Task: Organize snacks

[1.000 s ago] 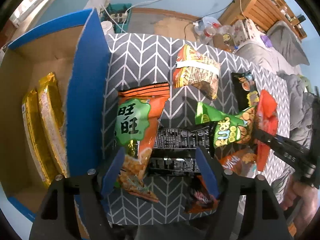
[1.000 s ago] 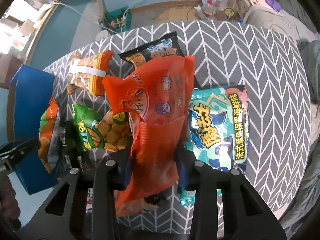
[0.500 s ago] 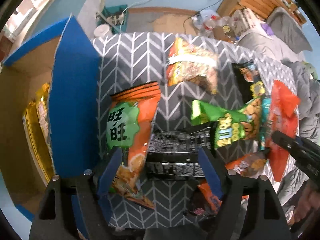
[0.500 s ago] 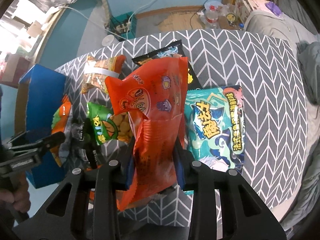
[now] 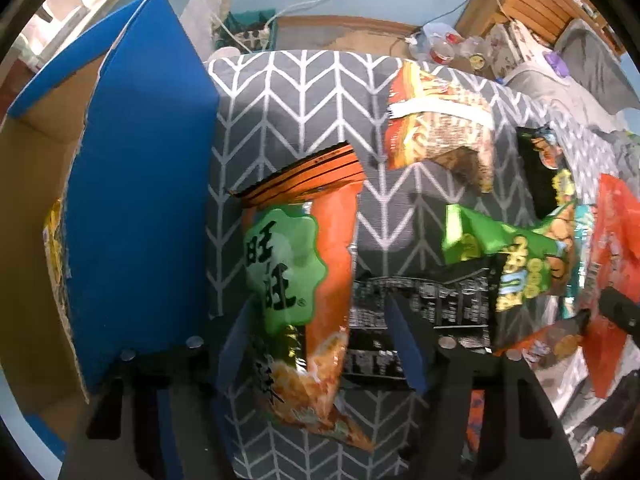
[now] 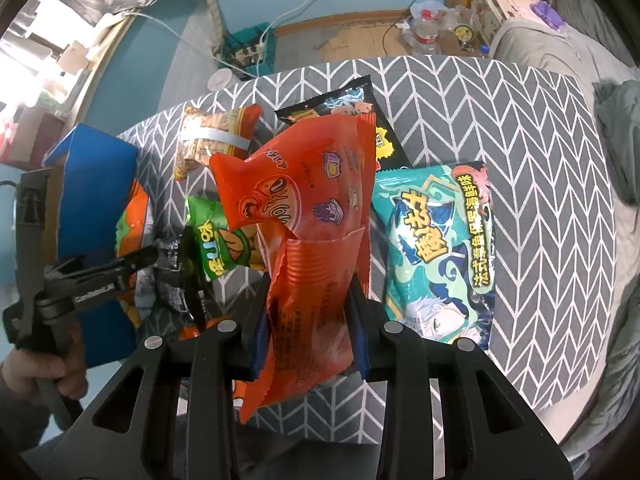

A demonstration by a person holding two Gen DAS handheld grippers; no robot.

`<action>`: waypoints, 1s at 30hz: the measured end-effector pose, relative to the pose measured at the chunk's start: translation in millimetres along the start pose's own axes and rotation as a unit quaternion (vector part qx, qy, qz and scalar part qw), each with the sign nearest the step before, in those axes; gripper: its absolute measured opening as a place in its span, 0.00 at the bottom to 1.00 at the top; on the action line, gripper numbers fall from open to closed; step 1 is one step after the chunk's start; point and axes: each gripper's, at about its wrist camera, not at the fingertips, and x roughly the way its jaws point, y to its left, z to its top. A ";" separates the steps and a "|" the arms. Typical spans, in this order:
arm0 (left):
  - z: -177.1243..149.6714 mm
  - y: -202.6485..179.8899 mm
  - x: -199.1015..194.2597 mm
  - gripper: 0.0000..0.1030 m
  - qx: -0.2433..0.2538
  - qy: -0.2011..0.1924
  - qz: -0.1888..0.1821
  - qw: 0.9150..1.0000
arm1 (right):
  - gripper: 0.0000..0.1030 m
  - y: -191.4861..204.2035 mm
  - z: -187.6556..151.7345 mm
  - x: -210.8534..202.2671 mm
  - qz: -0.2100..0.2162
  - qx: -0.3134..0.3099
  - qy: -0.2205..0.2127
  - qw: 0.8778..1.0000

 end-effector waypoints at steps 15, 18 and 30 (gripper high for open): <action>-8.6 16.5 -21.7 0.30 -0.016 -0.015 -0.041 0.999 | 0.28 20.0 1.1 -13.4 0.001 -0.026 -0.019 0.999; -10.2 15.6 -32.4 0.30 -0.024 -0.019 -0.055 0.998 | 0.27 27.8 2.5 -18.0 0.002 -0.036 -0.024 0.999; -19.4 24.2 -90.1 0.30 -0.039 -0.057 -0.091 0.993 | 0.26 58.3 4.1 -37.1 0.026 -0.073 -0.041 0.996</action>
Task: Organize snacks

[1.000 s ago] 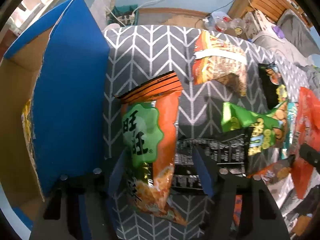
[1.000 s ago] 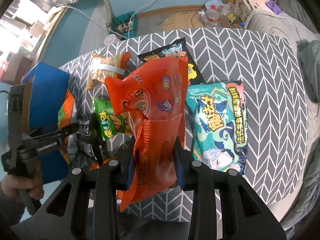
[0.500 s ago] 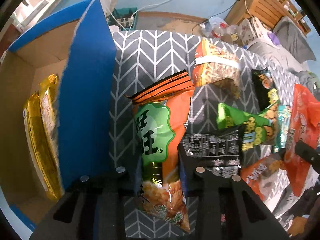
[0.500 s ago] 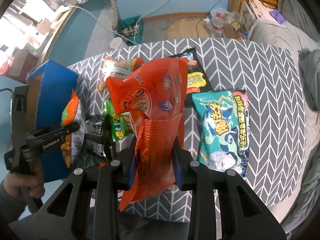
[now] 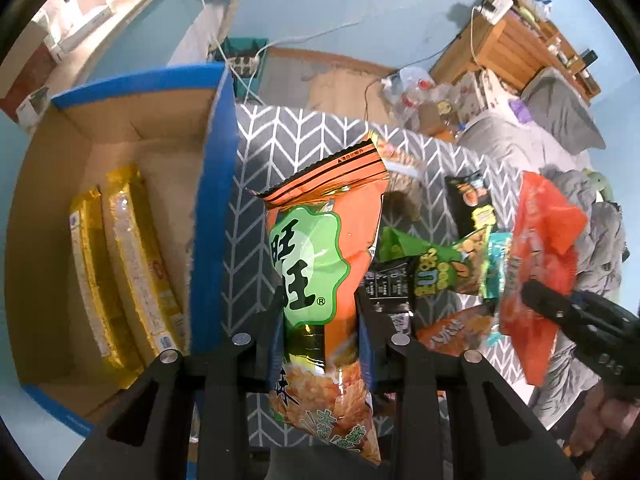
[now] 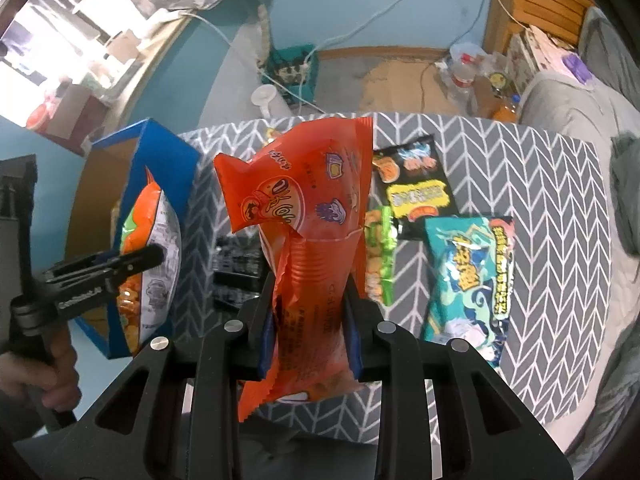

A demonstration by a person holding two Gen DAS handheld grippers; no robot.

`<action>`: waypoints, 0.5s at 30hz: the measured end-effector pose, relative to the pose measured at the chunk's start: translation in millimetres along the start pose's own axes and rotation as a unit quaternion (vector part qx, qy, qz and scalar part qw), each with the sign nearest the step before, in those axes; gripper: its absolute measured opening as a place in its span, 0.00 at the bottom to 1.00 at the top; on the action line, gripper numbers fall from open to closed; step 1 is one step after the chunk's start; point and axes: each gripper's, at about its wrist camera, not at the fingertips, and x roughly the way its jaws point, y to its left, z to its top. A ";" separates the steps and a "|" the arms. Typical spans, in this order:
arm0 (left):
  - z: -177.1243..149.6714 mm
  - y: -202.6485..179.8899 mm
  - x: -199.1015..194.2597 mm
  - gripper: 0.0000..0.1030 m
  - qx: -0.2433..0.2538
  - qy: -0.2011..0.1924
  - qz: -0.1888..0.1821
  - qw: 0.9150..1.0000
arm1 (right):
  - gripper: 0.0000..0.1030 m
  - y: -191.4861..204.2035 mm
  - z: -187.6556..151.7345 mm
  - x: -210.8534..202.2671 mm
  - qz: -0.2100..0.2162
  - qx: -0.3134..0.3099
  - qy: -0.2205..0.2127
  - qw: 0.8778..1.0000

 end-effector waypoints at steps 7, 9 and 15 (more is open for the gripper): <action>-2.9 16.1 -38.4 0.30 -0.024 -0.025 -0.012 0.999 | 0.26 23.4 3.5 -5.1 0.019 -0.025 -0.002 1.000; -2.7 21.4 -45.8 0.30 -0.033 -0.032 -0.012 0.999 | 0.26 32.3 5.5 -5.7 0.024 -0.034 -0.002 0.999; -5.6 49.4 -66.0 0.30 -0.066 -0.051 -0.007 0.996 | 0.26 60.1 10.9 -4.8 0.044 -0.061 0.000 0.997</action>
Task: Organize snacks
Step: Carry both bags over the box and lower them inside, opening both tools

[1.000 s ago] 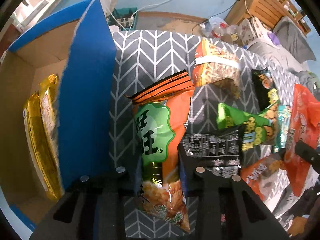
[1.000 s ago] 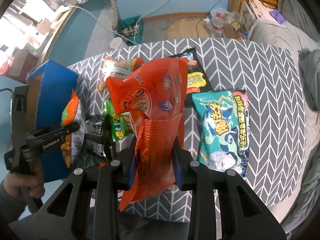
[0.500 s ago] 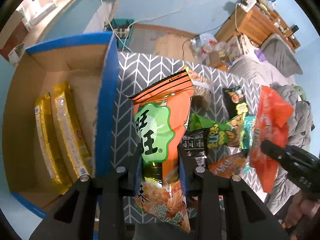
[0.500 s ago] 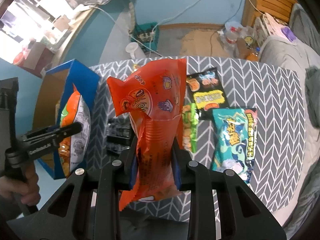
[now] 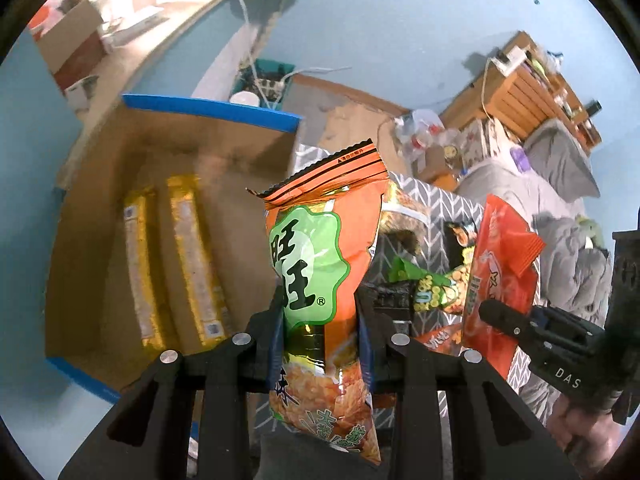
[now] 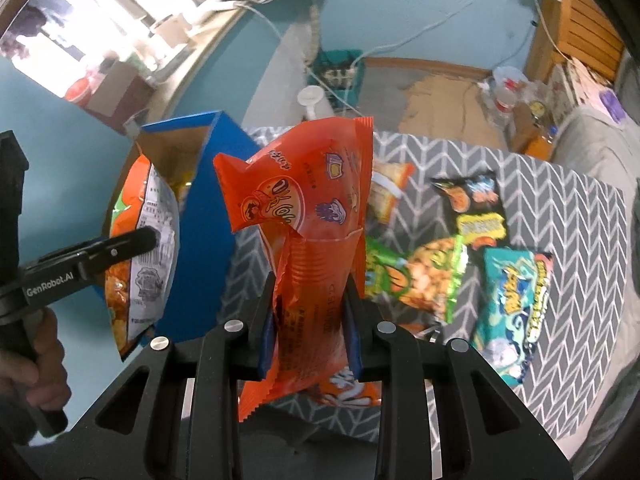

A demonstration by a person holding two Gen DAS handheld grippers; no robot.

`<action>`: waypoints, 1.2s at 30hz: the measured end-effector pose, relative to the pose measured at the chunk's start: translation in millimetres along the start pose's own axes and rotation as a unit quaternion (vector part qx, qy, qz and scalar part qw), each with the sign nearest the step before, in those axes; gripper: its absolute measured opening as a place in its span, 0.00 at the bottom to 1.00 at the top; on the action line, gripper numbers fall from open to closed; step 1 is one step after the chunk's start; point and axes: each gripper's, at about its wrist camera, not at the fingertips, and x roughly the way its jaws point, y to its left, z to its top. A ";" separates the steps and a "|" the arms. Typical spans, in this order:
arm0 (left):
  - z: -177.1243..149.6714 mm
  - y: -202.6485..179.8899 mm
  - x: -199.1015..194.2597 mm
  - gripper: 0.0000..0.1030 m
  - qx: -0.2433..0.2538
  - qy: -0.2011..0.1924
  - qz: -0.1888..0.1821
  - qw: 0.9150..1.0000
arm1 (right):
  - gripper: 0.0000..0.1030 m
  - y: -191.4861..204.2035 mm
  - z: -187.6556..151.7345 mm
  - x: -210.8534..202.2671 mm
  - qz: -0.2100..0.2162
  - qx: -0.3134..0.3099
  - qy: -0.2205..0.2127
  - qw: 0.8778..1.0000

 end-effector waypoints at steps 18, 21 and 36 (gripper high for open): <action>-3.4 107.9 13.2 0.30 -0.084 -0.008 0.071 0.994 | 0.26 90.6 34.0 25.2 0.056 -0.075 0.010 0.996; -3.9 119.0 20.8 0.30 -0.088 -0.006 0.080 0.993 | 0.26 109.2 40.4 31.5 0.065 -0.089 0.013 0.994; -3.8 141.7 51.3 0.33 -0.091 0.014 0.103 0.990 | 0.26 179.1 60.6 68.5 0.095 -0.126 0.040 0.987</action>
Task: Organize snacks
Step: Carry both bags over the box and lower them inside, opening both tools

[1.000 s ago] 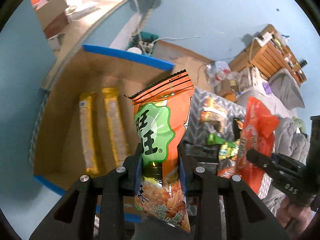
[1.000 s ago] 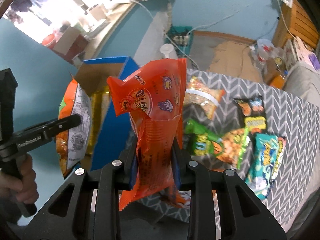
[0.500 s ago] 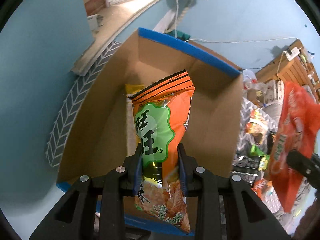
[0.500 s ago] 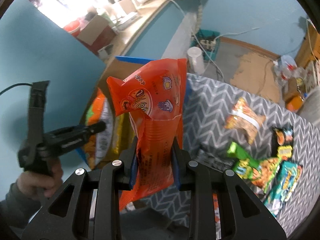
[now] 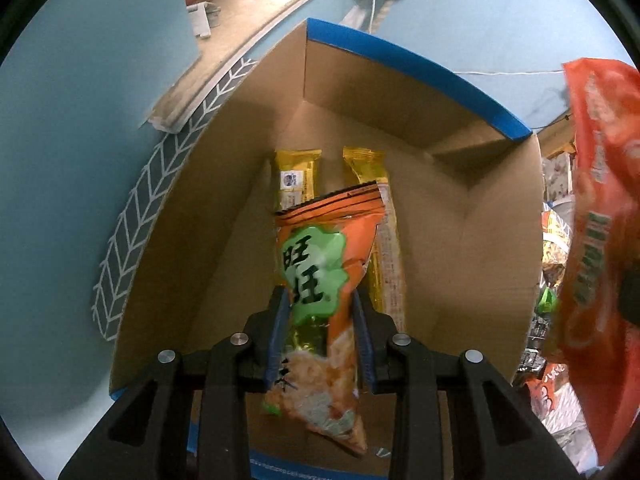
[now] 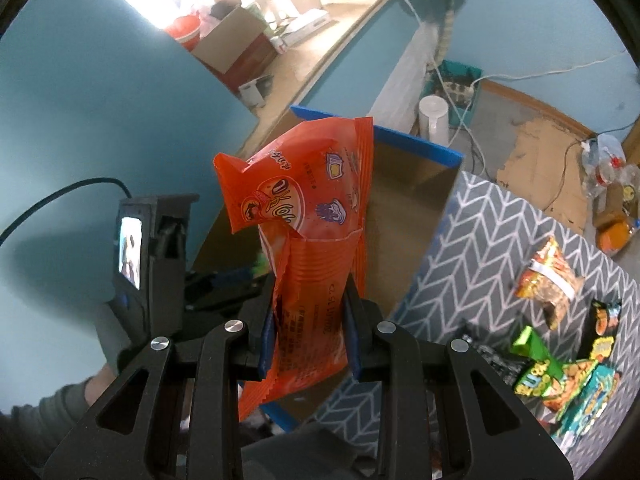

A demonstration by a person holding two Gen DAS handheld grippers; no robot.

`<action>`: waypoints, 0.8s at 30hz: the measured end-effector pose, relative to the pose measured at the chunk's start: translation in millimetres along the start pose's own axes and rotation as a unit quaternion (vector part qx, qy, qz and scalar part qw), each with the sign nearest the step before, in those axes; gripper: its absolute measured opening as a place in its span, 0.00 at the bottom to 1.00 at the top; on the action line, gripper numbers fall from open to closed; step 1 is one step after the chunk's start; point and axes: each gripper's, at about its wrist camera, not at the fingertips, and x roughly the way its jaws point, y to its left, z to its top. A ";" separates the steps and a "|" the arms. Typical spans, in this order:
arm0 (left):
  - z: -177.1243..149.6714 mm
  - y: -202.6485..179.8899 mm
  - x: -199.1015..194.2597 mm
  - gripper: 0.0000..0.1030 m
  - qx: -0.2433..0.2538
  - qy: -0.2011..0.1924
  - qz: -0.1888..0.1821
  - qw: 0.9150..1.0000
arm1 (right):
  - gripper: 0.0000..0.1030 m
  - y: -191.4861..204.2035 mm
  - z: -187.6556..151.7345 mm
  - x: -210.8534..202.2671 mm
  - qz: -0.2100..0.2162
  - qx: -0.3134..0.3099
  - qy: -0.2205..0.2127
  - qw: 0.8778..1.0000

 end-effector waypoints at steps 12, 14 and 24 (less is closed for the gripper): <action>-11.7 30.1 -33.7 0.52 -0.045 -0.025 -0.002 0.999 | 0.26 11.9 11.5 49.1 0.000 -0.007 0.045 0.999; -14.2 30.3 -37.4 0.52 -0.045 -0.026 -0.001 0.999 | 0.29 11.5 11.5 55.3 -0.007 -0.006 0.053 0.999; -17.4 30.2 -52.6 0.52 -0.049 -0.028 -0.010 0.998 | 0.47 9.0 6.1 49.3 -0.022 0.005 0.046 0.999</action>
